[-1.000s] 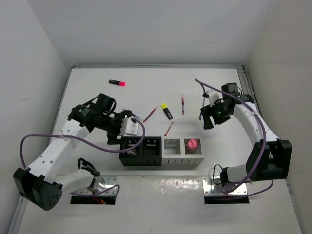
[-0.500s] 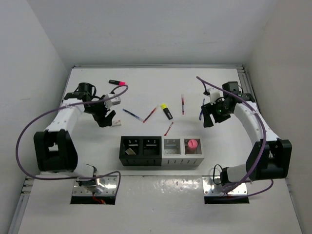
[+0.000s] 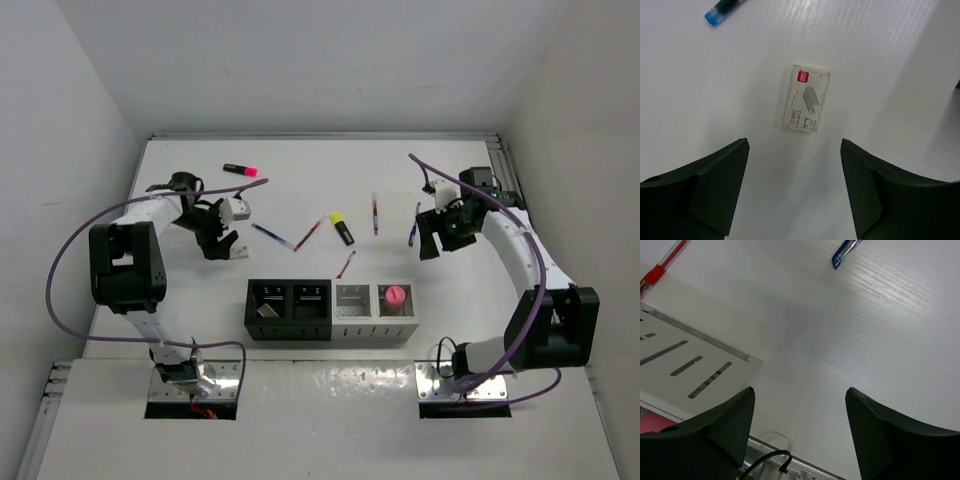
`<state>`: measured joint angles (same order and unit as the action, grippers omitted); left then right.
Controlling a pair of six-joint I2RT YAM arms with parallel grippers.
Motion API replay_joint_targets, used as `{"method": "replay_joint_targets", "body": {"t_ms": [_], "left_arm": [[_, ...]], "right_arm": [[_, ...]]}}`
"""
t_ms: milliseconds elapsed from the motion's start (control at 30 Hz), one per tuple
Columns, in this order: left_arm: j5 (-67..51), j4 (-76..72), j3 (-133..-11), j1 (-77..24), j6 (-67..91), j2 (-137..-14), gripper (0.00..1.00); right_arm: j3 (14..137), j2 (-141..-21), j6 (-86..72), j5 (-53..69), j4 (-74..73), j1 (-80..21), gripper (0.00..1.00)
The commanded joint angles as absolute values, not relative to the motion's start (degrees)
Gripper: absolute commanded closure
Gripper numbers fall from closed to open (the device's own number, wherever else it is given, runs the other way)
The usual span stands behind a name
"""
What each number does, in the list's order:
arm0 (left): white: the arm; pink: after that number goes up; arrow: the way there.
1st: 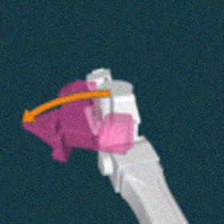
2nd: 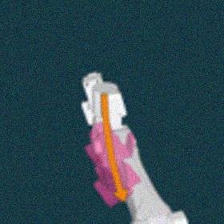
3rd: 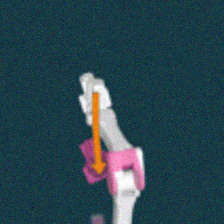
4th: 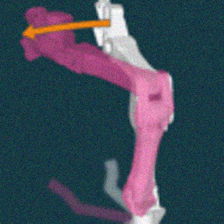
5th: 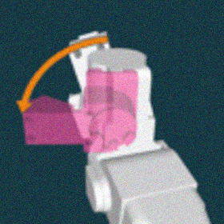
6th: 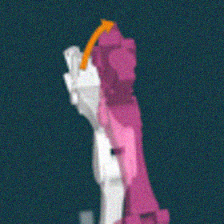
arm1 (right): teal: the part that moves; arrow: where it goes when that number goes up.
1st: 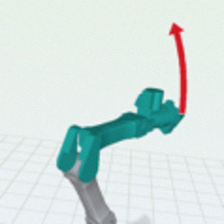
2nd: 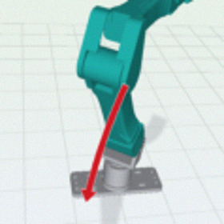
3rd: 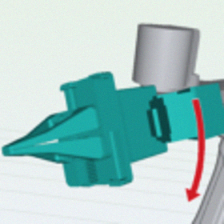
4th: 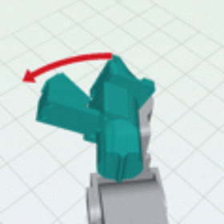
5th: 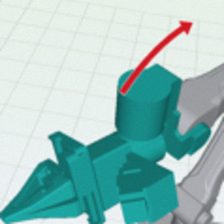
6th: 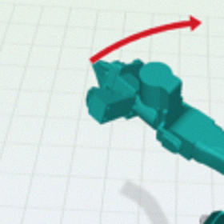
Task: Sort the stationery into containers
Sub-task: Pick up the stationery from the center of the board.
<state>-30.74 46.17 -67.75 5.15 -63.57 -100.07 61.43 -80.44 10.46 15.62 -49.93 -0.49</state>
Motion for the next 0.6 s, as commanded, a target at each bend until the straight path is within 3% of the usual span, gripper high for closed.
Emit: {"method": "replay_joint_targets", "body": {"t_ms": [0,433,567], "left_arm": [[-32.3,43.4,-67.1,3.4,-67.9,-101.3,0.2],[-29.4,32.4,-62.3,0.6,-65.4,-103.1,0.29],[-26.8,30.2,-59.6,-3.1,-65.0,-102.6,0.41]], "right_arm": [[62.6,-78.8,8.9,13.8,-49.0,-0.3,0.28],[62.3,-77.0,8.3,11.3,-49.7,-0.3,0.28],[62.1,-77.0,8.3,11.0,-49.2,-0.2,0.28]]}}
